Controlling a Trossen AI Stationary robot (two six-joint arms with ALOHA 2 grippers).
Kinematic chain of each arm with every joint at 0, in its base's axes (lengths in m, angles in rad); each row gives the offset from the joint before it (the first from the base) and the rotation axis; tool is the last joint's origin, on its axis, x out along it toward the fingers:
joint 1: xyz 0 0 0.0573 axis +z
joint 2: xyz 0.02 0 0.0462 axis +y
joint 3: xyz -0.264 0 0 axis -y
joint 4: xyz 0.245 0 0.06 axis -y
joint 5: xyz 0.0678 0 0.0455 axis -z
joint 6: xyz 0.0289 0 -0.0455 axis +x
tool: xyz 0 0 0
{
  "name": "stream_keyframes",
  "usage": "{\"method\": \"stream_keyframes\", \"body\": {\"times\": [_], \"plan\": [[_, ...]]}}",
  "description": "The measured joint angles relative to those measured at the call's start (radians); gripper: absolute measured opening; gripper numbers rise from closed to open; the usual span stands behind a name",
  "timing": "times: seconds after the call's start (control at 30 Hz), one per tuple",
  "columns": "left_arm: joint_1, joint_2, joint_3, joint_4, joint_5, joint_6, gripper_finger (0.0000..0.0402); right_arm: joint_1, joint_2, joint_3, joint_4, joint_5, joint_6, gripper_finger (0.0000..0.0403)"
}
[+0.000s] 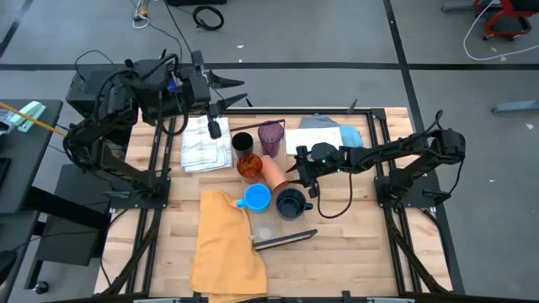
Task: Stack small to large cups/mugs on shelf
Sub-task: Adjust the light orange cup on the shelf
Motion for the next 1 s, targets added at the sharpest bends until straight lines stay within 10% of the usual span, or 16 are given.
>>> {"method": "stream_keyframes", "body": {"times": [1.0], "plan": [[0.000, 0.000, 0.000, -0.018, 0.000, -0.018, 0.0120, -0.001, 0.000, 0.000, -0.041, 0.071, 0.025, 0.0076]]}}
